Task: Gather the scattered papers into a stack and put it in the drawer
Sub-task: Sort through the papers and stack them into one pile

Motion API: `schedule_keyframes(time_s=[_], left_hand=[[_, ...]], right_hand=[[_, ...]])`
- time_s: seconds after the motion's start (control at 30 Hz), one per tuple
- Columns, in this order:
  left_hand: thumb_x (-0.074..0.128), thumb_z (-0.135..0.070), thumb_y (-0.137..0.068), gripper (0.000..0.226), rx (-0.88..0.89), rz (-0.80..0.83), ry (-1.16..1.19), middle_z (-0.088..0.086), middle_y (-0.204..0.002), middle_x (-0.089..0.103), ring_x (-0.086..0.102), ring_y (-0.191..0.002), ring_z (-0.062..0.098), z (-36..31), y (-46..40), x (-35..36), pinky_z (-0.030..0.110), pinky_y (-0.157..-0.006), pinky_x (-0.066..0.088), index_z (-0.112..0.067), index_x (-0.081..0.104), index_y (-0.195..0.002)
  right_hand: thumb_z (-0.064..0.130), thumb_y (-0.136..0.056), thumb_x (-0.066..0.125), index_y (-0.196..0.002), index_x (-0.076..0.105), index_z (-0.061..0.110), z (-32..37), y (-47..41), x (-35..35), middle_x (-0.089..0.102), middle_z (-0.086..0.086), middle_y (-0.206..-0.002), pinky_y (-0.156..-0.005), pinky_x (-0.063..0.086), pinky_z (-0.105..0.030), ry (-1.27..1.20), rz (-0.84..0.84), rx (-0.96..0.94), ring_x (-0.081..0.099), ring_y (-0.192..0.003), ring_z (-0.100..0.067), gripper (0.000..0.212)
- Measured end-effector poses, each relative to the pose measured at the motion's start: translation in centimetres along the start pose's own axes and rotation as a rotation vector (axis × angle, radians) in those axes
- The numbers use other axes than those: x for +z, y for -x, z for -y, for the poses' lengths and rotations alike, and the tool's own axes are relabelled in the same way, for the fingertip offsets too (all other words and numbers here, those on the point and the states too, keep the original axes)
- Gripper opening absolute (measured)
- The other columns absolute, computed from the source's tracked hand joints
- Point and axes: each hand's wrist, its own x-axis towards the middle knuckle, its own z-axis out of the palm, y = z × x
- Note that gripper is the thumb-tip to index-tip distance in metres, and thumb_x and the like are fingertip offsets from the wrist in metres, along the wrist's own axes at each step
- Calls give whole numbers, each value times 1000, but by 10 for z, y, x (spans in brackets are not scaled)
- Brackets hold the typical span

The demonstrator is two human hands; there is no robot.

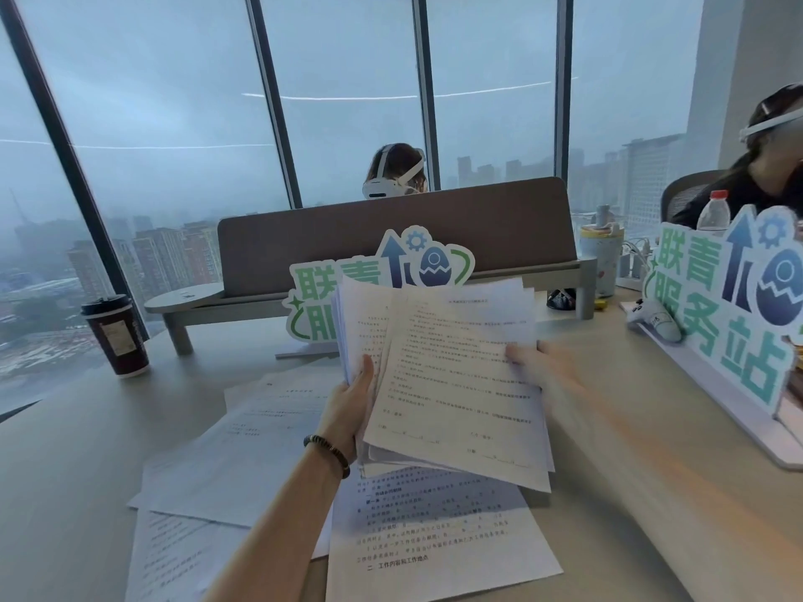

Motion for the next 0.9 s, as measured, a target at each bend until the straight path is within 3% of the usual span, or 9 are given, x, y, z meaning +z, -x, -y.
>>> schedule_keyframes(time_s=[0.1, 0.23, 0.33, 0.4, 0.47, 0.53, 0.67, 0.8, 0.9], left_hand=[[58, -56, -88, 53, 14, 40, 0, 12, -100, 76, 73, -94, 31, 0, 3, 1, 51, -89, 56, -8, 73, -105], [60, -49, -89, 45, 11, 154, -20, 11, -100, 77, 74, -91, 27, -1, 8, 4, 42, -82, 59, -9, 73, -103], [64, -36, -91, 34, 3, 219, -20, 12, -102, 76, 73, -95, 29, -1, 11, 5, 43, -85, 58, -8, 71, -108], [66, -23, -90, 31, -2, 244, -30, 16, -105, 75, 72, -96, 33, -1, 12, 4, 44, -85, 58, -3, 68, -115], [64, -13, -90, 30, -4, 257, -25, 18, -107, 73, 71, -97, 35, -2, 13, 4, 44, -84, 59, -1, 66, -118], [60, -10, -91, 29, -11, 260, 6, 21, -110, 72, 70, -100, 39, -3, 13, 5, 50, -88, 56, -1, 65, -118], [59, -9, -93, 21, 77, 229, 39, 19, -102, 74, 71, -94, 36, -13, 17, 8, 50, -82, 58, -3, 68, -111], [56, -10, -96, 15, 270, 194, 36, 8, -95, 77, 73, -90, 29, -16, 21, 10, 44, -78, 60, -9, 69, -103], [56, -12, -97, 15, 374, 126, 29, 4, -96, 77, 72, -94, 26, -13, 21, 15, 44, -80, 59, -15, 70, -101]], right_hand=[[32, -90, 70, -95, 62, 14, 2, -3, -3, 74, -9, -101, -82, 59, -52, 39, 8, -56, 73, -89, -30, 20], [50, -93, 57, -110, 59, 21, 1, -6, -1, 70, -3, -107, -91, 55, -52, 31, 69, -26, 70, -96, -27, 34], [40, -92, 59, -121, 47, 18, 0, -5, 2, 63, -8, -118, -96, 51, -57, 10, 127, 19, 64, -106, -32, 38], [24, -87, 64, -123, 45, 16, 4, -2, 4, 63, -12, -119, -89, 55, -57, -1, 151, 37, 65, -103, -34, 41], [6, -87, 64, -125, 47, 13, 10, 4, 5, 66, -11, -115, -73, 59, -46, -15, 156, -4, 68, -96, -30, 42], [0, -88, 62, -121, 57, 13, 19, 12, 4, 71, -8, -108, -62, 54, -33, 12, 172, -75, 70, -91, -23, 36], [1, -91, 60, -111, 63, 21, 44, 31, 7, 73, 0, -104, -62, 54, -32, 15, 182, -268, 69, -91, -17, 28], [-2, -93, 58, -122, 50, 23, 62, 49, 14, 68, 10, -108, -68, 56, -20, 25, 179, -542, 68, -93, -2, 39], [1, -96, 54, -121, 43, 22, 66, 57, 20, 65, 10, -115, -80, 57, -26, 110, 180, -721, 65, -105, -5, 34]])
